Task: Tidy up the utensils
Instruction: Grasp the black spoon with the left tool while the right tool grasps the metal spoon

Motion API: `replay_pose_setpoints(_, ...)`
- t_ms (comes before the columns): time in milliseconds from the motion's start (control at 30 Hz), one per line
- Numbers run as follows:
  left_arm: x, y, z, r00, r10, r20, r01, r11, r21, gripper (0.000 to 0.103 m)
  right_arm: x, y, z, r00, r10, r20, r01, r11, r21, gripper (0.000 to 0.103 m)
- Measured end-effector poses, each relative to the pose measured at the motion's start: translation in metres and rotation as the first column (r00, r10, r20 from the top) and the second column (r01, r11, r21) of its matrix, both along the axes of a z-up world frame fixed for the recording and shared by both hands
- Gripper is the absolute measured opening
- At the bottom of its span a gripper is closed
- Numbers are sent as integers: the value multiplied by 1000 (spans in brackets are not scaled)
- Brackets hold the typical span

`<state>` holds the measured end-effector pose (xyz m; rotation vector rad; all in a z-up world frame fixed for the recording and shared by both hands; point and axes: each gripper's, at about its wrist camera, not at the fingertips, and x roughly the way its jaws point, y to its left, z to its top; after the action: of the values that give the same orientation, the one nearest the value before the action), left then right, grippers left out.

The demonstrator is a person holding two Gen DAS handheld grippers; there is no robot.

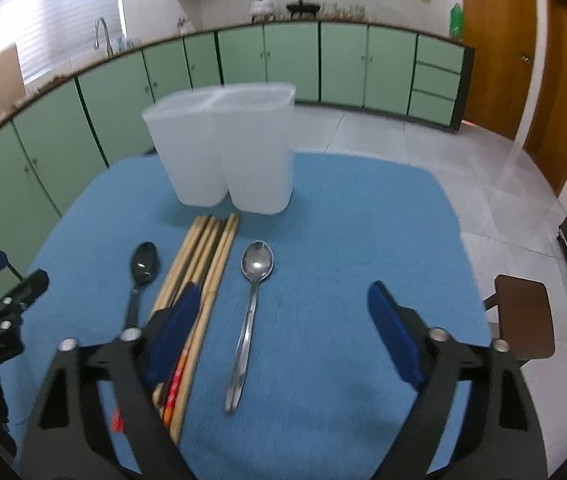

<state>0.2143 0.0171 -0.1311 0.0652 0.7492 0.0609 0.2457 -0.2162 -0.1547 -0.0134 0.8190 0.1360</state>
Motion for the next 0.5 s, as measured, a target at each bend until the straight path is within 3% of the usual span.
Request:
replay_pose_setpoints(167,25,-5,-17,998,-14,-60,14,1000,0,87,36,7,-29,995,25,-98,-22,999,30,67)
replay_pose_setpoints(300,37,-6,-27,996,-15,-89,14,1000,-4,87,53,14,-39,991,41,-128,-37,999,34,63)
replay_pose_setpoints(500,50,-7,-34,993,-22,-113,19,999,-30,87,68,21,-48,986,45,-159,-41,999,31,45)
